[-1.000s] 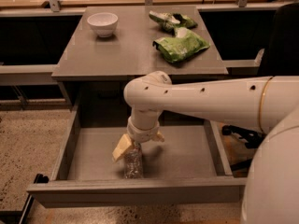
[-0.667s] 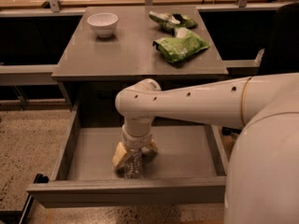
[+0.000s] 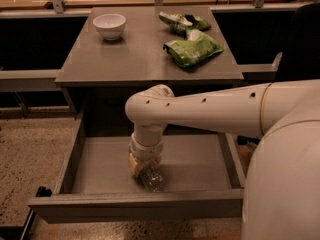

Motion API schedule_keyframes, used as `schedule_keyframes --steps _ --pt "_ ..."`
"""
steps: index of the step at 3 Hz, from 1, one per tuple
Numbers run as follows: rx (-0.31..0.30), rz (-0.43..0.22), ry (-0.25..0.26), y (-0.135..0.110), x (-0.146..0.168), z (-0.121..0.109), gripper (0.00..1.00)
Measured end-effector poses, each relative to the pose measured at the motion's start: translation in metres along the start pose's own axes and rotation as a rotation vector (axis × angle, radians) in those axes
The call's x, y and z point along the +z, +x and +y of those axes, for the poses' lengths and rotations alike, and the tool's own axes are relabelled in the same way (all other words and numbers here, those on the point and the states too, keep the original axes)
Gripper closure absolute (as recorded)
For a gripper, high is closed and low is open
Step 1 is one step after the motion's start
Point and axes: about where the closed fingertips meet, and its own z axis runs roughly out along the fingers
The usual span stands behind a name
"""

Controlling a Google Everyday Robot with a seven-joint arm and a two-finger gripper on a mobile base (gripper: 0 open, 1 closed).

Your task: Pick water bottle from top drawer and place on counter

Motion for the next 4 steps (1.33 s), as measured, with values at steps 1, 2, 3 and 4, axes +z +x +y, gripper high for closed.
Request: schedule_keyframes --steps 1,2,3,4 --pt "0.0 0.0 0.0 0.0 -0.001 0.0 0.95" --pt "-0.024 -0.047 -0.084 -0.004 -0.015 0.004 1.0" --pt "-0.039 -0.181 -0.313 -0.022 -0.063 0.017 1.0" --pt "-0.082 -0.302 -0.524 -0.026 -0.124 0.02 1.0"
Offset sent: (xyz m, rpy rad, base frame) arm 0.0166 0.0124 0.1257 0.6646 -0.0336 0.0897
